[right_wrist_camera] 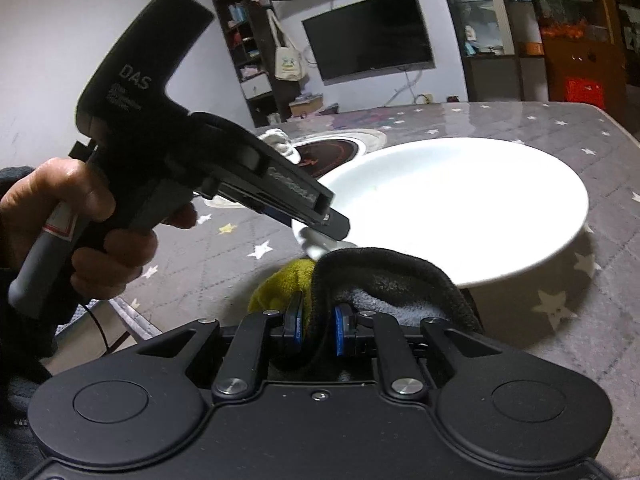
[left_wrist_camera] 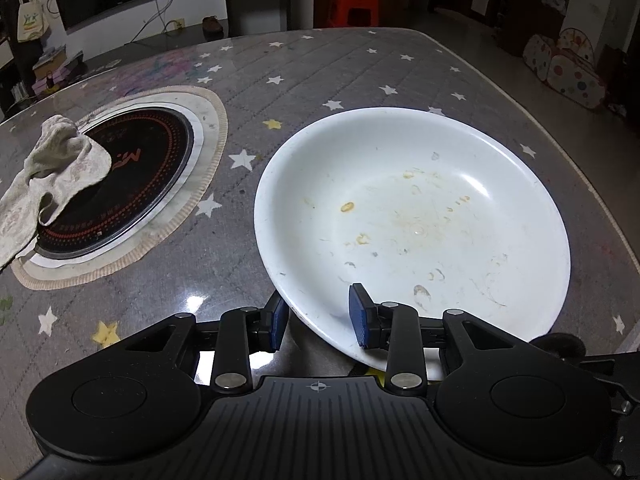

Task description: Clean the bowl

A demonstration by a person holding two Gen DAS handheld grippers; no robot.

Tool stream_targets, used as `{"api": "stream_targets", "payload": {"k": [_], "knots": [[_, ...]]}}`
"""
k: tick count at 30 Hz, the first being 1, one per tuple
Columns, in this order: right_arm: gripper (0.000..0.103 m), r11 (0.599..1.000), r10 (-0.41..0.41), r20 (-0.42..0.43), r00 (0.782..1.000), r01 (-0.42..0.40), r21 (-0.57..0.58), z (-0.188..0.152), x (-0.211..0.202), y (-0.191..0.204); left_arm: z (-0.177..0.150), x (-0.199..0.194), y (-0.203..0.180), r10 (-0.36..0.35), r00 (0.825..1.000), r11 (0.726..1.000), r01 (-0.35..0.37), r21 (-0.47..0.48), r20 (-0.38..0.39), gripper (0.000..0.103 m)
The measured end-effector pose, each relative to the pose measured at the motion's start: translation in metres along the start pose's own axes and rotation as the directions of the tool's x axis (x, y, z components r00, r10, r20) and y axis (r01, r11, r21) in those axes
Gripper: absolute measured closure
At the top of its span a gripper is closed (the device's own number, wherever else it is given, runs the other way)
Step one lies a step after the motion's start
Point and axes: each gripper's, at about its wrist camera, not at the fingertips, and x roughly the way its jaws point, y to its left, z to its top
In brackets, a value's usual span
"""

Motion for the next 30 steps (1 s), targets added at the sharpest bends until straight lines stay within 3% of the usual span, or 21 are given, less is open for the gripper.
{"api": "stream_targets", "payload": {"k": [9, 17, 30], "knots": [[0.088, 0.994, -0.105, -0.017, 0.994, 0.104, -0.036, -0.001, -0.015, -0.013, 0.004, 0.003, 0.004, 0.029, 0.999, 1.000, -0.029, 0.010, 0.016, 0.071], [0.088, 0.972, -0.231, 0.011, 0.973, 0.231, -0.035, 0.004, -0.020, -0.044, 0.013, 0.012, 0.013, 0.073, 0.997, 0.997, -0.073, 0.035, 0.018, 0.071], [0.088, 0.959, -0.276, 0.028, 0.961, 0.277, -0.050, 0.022, 0.001, -0.090, 0.036, 0.032, 0.026, 0.107, 0.994, 0.992, -0.107, 0.067, 0.010, 0.070]]}}
